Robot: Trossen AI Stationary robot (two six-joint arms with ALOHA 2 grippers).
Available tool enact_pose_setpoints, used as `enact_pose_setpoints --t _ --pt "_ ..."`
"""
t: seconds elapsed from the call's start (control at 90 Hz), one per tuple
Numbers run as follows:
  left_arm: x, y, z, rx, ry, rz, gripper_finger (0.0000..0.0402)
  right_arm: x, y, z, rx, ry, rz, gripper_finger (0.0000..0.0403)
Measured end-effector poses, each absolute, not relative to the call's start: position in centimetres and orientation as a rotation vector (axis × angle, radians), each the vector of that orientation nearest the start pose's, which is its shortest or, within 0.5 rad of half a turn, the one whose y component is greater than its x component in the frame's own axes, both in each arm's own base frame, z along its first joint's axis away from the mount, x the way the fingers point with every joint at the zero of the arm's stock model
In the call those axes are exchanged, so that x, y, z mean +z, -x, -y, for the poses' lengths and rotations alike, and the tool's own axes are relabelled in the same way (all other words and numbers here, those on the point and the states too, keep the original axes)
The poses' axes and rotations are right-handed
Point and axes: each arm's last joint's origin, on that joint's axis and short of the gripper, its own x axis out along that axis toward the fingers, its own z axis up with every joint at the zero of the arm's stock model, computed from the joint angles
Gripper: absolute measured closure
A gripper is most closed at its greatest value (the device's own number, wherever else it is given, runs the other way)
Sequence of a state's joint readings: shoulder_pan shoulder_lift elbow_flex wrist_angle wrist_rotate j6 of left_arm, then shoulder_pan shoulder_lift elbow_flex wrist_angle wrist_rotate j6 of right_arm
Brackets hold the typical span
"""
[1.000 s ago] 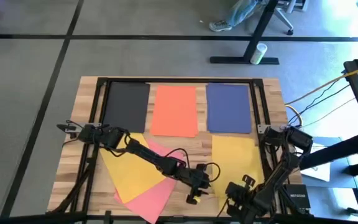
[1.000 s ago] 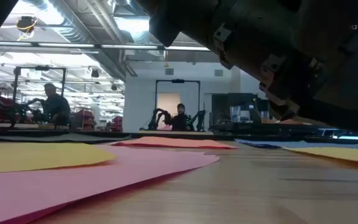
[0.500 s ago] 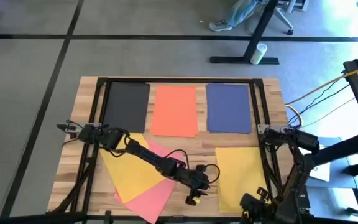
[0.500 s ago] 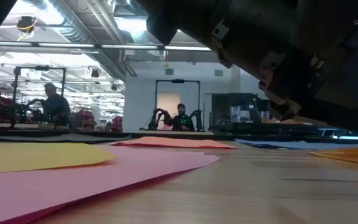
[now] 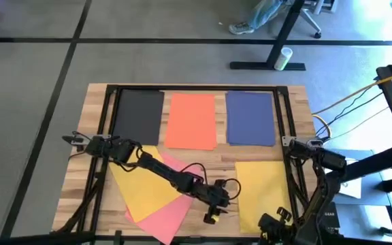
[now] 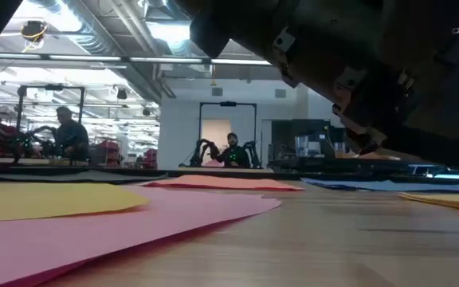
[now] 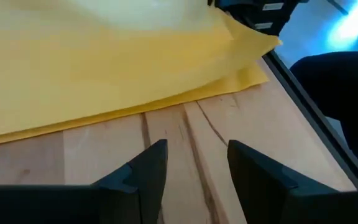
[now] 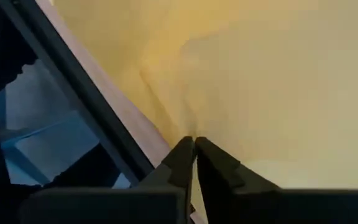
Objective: Organize paper
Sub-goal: Stack the yellow on top of the other yellow paper, then stack the yellow paper on top of the other yellow paper
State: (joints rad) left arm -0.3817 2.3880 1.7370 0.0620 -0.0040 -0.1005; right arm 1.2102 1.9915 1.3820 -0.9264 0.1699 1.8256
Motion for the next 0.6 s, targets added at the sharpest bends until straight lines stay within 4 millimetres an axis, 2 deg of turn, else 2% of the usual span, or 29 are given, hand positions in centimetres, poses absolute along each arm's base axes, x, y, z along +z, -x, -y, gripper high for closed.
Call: enact_pose_setpoints --t 0.222,0.311,0.378,0.433,0.544,0.6 --pt "13.0 -48.6 19.6 -0.341 -0.021 -0.597 0.0247 15.7 -13.1 -33.5 -0.541 -0.483 -1.369 0.0266" --pt "13.6 -48.4 19.9 -0.354 -0.05 -0.585 0.0247 15.7 -13.1 -33.5 -0.546 -0.485 -1.368 0.022" --pt "15.1 -47.9 20.2 -0.333 -0.11 -0.584 0.0247 16.0 -13.1 -33.7 -0.539 -0.494 -1.366 0.0193" --pt "17.0 -47.0 20.5 -0.291 -0.182 -0.587 0.0247 16.6 -13.4 -34.1 -0.52 -0.511 -1.329 0.0176" --pt "21.7 -44.0 20.6 -0.167 -0.311 -0.662 0.0247 18.0 -14.9 -34.4 -0.46 -0.51 -1.168 0.0162" --pt "23.4 -42.3 20.4 -0.107 -0.335 -0.729 0.0247 18.6 -16.0 -34.2 -0.44 -0.466 -1.111 0.016"
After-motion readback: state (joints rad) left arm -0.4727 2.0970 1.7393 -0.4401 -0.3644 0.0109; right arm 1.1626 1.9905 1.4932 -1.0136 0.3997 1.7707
